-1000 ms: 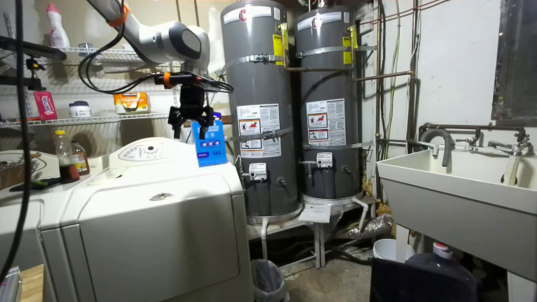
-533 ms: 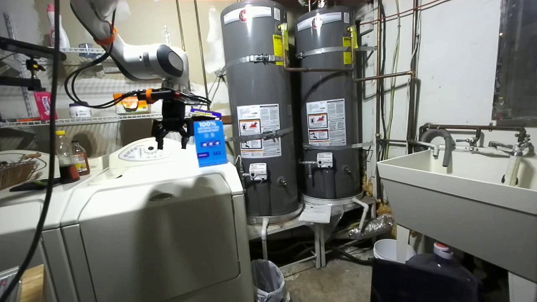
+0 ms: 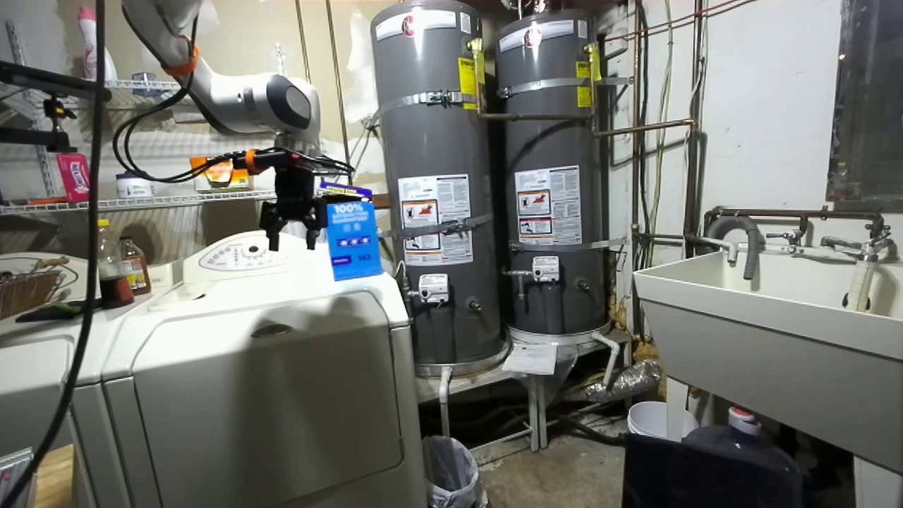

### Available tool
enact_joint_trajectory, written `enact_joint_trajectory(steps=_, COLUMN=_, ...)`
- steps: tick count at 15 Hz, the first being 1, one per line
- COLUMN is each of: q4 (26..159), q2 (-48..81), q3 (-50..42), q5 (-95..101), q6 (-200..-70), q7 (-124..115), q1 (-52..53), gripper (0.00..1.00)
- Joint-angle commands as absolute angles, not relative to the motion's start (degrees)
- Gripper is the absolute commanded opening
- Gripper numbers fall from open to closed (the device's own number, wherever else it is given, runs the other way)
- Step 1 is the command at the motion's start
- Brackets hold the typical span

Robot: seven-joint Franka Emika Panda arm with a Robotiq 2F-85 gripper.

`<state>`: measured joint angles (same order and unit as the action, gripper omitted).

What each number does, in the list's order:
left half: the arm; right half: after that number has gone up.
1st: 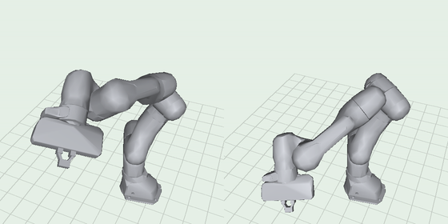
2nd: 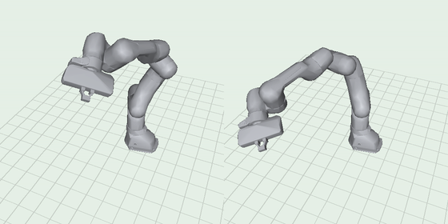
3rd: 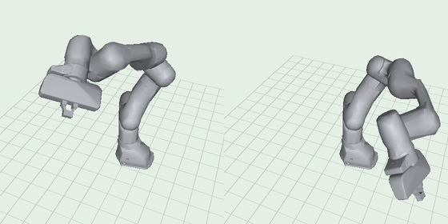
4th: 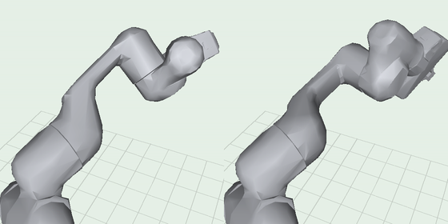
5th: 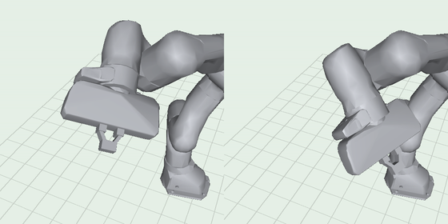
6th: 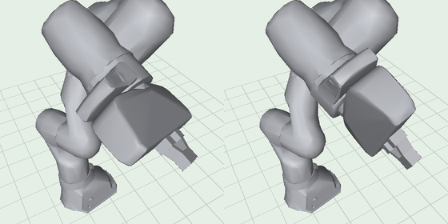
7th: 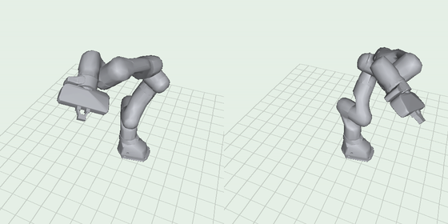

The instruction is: Open the washing machine door

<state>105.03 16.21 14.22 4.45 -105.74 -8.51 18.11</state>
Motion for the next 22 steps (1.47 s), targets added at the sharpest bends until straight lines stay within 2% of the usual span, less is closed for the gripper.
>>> enact_joint_trajectory(steps=1, q4=108.0, q2=15.6, q3=14.9, q5=2.2, q6=-108.9, q7=-20.2, q1=21.0, gripper=1.0)
enact_joint_trajectory(steps=9, q4=120.2, q2=12.6, q3=17.7, q5=-3.5, q6=-129.2, q7=-41.2, q1=26.8, gripper=1.0)
enact_joint_trajectory(steps=10, q4=115.7, q2=15.6, q3=17.5, q5=-1.3, q6=-124.3, q7=-38.1, q1=26.6, gripper=1.0)
enact_joint_trajectory(steps=14, q4=116.4, q2=15.5, q3=17.5, q5=-1.3, q6=-125.2, q7=-38.4, q1=26.7, gripper=1.0)
enact_joint_trajectory(steps=22, q4=114.5, q2=24.3, q3=15.6, q5=-0.1, q6=-140.0, q7=-54.3, q1=30.3, gripper=1.0)
